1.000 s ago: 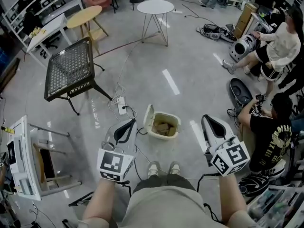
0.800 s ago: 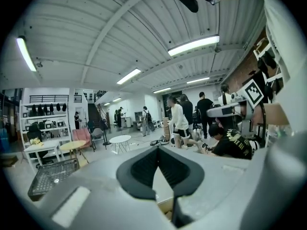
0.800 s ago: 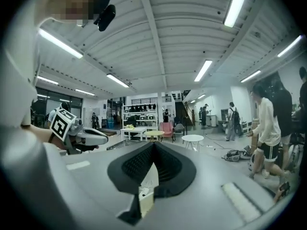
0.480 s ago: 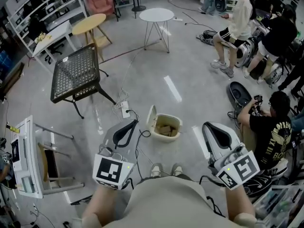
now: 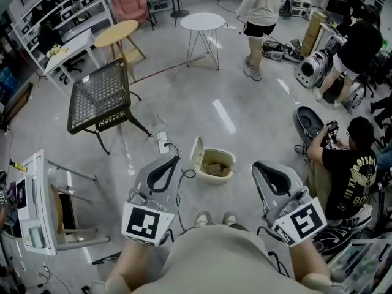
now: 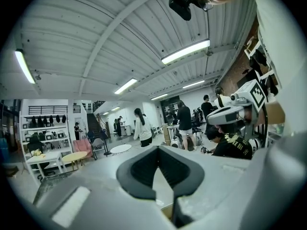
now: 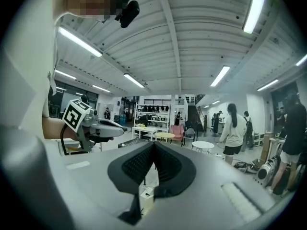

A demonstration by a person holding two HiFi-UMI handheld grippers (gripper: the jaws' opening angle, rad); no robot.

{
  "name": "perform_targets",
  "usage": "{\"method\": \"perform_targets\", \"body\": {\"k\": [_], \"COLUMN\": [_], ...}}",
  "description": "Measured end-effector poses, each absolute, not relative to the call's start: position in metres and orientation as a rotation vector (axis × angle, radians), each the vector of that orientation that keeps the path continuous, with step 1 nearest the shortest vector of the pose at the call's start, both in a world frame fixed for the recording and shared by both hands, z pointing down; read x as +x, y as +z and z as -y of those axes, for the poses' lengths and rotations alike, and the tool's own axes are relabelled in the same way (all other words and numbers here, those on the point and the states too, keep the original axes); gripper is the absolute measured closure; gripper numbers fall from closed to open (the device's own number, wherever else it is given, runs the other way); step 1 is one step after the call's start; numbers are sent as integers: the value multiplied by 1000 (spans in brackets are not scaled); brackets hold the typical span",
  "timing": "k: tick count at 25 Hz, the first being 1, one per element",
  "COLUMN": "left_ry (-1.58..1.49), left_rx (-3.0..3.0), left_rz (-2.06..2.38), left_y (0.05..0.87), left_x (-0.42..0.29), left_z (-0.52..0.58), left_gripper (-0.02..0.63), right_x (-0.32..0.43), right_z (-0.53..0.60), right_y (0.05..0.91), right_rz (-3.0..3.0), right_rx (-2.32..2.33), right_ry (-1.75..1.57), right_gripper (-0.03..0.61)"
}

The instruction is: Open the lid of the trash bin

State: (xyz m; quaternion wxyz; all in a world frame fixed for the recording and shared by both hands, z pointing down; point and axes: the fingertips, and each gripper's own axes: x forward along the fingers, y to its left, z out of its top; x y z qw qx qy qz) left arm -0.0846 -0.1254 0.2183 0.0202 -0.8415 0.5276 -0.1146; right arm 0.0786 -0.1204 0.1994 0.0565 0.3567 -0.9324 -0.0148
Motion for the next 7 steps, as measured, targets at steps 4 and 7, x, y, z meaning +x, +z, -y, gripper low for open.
{"method": "perform_targets", "body": {"k": [4,7], "left_ry": [-356,-349], "left_rx": [-2605,-2595], "left_rz": [-1623,-1626], "left_y": [208,196], "left_x": [-77,-73], "left_z": [121,115], "left_gripper": [611,611], "right_x": [84,88], "right_z": [122,122], "right_y": [185,172], "right_rz": [2849,2861], "right_rx": [1101,1110], "right_ry": [-46,-58], "right_gripper": [575,575]}}
